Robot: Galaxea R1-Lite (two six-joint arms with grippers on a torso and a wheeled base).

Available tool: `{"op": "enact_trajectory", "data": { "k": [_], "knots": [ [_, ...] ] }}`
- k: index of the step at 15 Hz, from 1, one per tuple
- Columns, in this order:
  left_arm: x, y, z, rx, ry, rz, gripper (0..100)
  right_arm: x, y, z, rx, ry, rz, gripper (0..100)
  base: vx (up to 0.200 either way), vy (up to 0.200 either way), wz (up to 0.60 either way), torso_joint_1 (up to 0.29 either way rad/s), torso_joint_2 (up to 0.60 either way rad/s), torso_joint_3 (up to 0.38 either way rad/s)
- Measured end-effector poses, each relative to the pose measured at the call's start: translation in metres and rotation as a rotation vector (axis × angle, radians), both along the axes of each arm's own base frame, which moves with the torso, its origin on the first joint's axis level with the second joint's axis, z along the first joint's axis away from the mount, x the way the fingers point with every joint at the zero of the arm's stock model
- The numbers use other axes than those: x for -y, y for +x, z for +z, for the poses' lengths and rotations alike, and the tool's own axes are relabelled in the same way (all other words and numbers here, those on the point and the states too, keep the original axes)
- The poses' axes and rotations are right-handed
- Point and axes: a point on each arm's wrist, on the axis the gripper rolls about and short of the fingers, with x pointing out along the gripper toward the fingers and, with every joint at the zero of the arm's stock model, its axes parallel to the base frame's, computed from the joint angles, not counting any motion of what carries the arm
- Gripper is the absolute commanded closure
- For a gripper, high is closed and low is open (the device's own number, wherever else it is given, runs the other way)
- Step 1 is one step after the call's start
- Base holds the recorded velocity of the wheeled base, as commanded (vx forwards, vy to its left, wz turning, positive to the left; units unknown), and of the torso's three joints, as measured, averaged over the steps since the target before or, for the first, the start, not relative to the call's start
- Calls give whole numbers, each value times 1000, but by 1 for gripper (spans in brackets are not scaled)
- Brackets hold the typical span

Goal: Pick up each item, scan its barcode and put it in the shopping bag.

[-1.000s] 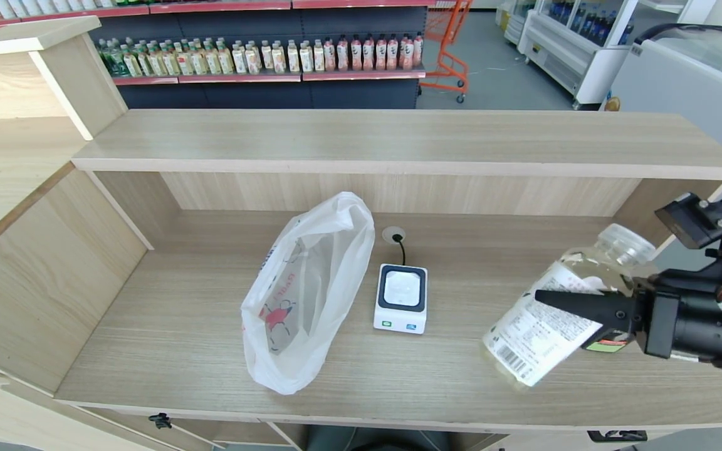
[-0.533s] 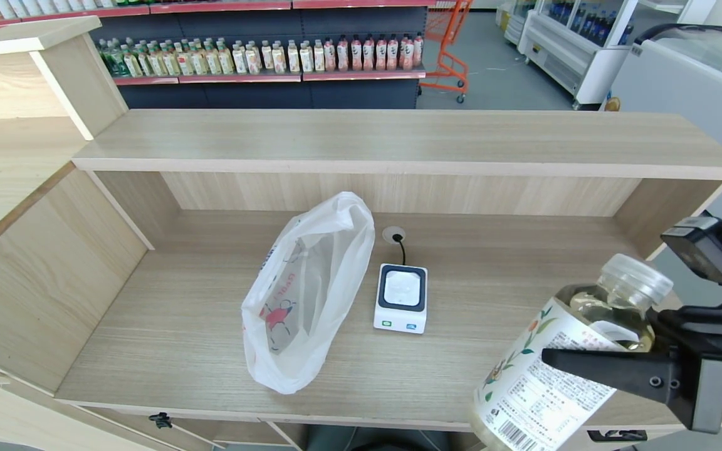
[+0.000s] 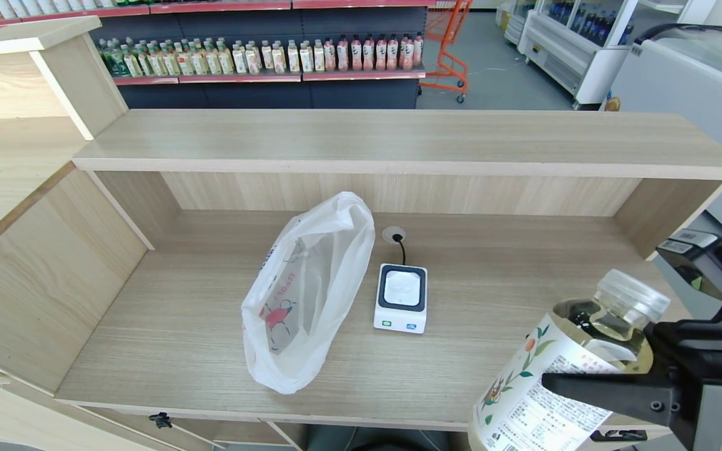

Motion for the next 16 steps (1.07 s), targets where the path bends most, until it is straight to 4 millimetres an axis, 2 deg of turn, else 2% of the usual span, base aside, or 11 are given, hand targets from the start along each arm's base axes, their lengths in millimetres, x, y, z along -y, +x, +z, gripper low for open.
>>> {"op": "enact_trajectory", "data": {
  "k": [7, 11, 16],
  "knots": [
    [0, 0, 0, 0, 0, 0, 0, 0, 1, -2, 9, -10, -14, 100, 0, 0, 0, 0, 0, 0],
    [0, 0, 0, 0, 0, 0, 0, 13, 10, -6, 354, -226, -238, 100, 0, 0, 0, 0, 0, 0],
    [0, 0, 0, 0, 0, 0, 0, 53, 20, -12, 724, -609, -433, 100, 0, 0, 0, 0, 0, 0]
  ]
}}
